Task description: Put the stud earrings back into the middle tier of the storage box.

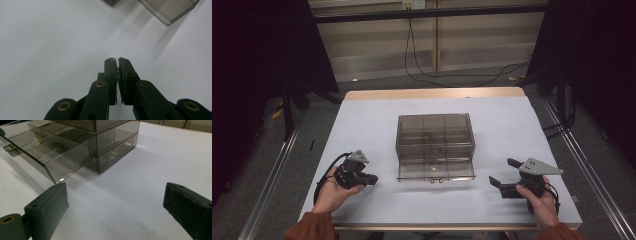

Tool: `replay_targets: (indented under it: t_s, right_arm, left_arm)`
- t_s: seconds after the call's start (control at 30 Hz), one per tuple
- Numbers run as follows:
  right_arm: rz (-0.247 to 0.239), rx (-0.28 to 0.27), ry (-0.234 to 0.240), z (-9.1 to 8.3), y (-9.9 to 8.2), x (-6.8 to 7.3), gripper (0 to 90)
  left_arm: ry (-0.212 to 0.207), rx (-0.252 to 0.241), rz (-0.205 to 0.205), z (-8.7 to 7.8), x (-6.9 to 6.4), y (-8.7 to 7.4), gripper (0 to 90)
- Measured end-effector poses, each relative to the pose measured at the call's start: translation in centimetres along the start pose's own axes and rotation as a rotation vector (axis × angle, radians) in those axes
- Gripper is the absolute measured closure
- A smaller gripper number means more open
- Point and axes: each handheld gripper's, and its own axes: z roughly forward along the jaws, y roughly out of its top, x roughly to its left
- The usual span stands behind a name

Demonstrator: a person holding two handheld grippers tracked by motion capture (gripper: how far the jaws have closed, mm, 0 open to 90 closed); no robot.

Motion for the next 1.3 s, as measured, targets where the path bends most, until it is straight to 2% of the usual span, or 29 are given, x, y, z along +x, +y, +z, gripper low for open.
replay_targets:
  t_s: [0.07, 0.13, 0.23, 0.27, 0.3, 0.47, 0.5, 0.6, 0.9, 1.0, 1.1, 1.3]
  right_arm:
    - [0.0, 0.0, 0.0, 0.0, 0.0, 0.0, 5.2]
    - [-0.001, -0.001, 0.001, 0.0, 0.0, 0.0, 5.2]
    - [0.001, 0.0, 0.001, 0.0, 0.0, 0.0, 5.2]
    - [0.001, 0.0, 0.001, 0.0, 0.0, 0.0, 5.2]
    - [0.002, 0.0, 0.001, 0.0, 0.0, 0.0, 5.2]
    - [0.003, 0.0, -0.002, 0.0, 0.0, 0.0, 5.2]
    - [0.004, 0.0, -0.002, 0.0, 0.0, 0.0, 5.1]
    - [0.002, -0.004, -0.002, 0.0, 0.0, -0.1, 5.2]
    - [0.004, 0.0, -0.001, 0.0, 0.0, 0.0, 5.1]
    - [0.003, -0.001, -0.001, 0.0, 0.0, -0.1, 5.2]
    - [0.001, -0.002, 0.001, 0.0, 0.0, 0.0, 5.2]
    - [0.003, -0.002, 0.0, 0.0, 0.0, -0.1, 5.2]
  left_arm:
    - [-0.029, -0.045, -0.015, -0.1, 0.0, -0.1, 85.9]
    - [-0.011, -0.055, -0.015, -0.3, 0.1, -0.2, 85.9]
    - [-0.006, -0.072, -0.016, -0.6, 0.1, -0.1, 86.0]
    - [-0.01, -0.09, -0.005, -0.9, 0.0, 0.0, 85.9]
    - [0.003, -0.105, -0.001, -1.1, -0.1, 0.0, 85.9]
    - [0.007, -0.152, -0.001, -2.3, -0.2, 0.4, 85.9]
    - [0.007, -0.152, -0.001, -2.3, -0.2, 0.4, 85.9]
    - [-0.023, -0.174, 0.042, -2.3, -0.8, 1.0, 85.9]
    - [-0.023, -0.224, 0.038, -2.7, -1.3, 2.6, 86.0]
    - [-0.024, -0.236, 0.065, -2.9, -1.8, 3.7, 86.0]
    - [-0.025, -0.244, 0.075, -2.8, -2.2, 4.4, 86.0]
    - [-0.053, -0.251, 0.102, -2.2, -2.9, 5.8, 85.9]
